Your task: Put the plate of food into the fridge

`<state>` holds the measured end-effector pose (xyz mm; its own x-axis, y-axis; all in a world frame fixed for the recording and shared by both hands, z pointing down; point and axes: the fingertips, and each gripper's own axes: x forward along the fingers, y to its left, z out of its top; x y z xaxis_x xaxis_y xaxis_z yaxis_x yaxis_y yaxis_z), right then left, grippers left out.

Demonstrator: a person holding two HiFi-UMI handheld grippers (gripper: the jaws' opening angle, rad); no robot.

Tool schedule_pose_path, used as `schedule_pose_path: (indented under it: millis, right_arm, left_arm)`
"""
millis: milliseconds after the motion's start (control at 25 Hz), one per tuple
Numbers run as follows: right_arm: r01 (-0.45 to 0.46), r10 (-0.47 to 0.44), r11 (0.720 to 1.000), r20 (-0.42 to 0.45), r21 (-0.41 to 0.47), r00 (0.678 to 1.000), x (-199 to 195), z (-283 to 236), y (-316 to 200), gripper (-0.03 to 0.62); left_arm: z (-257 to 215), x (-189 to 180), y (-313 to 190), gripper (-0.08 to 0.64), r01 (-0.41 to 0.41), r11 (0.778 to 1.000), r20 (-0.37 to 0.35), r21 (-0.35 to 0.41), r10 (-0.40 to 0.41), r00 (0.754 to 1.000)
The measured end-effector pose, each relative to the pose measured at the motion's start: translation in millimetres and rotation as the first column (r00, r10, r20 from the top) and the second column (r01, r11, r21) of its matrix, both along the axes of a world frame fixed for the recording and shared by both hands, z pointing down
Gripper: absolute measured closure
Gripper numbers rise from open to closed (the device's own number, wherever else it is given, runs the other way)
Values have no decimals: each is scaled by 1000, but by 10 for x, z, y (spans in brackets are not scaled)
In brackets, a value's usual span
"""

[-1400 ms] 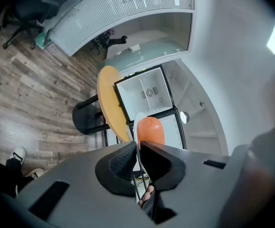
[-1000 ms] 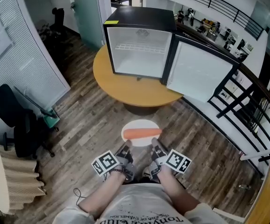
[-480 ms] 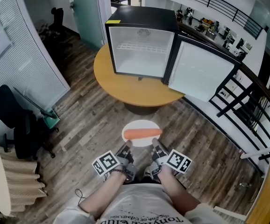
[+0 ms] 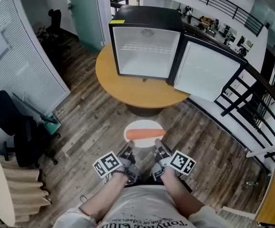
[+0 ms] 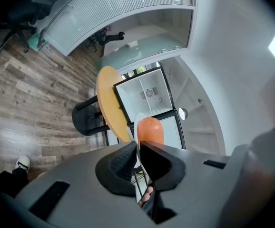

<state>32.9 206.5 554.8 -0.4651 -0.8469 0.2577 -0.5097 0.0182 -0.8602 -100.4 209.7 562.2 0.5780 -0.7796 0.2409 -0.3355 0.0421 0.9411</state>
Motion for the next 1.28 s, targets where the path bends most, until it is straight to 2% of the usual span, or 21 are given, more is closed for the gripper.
schedule_pose_path:
  millis: [360, 640, 1280]
  right_arm:
    - [-16, 16, 1000, 2, -5, 1000, 0, 7, -198, 543]
    - [0, 0, 1000, 1, -7, 1000, 33, 64, -611, 543]
    - [52, -52, 999, -9, 6, 999, 477, -42, -2111, 543]
  left_arm:
    - [11, 4, -210, 518, -18, 1000, -8, -4, 18, 1000]
    - [97, 39, -585, 518, -2, 1000, -26, -17, 2, 1000]
    - [-12, 489, -2042, 518, 45, 999, -31, 5, -45, 999]
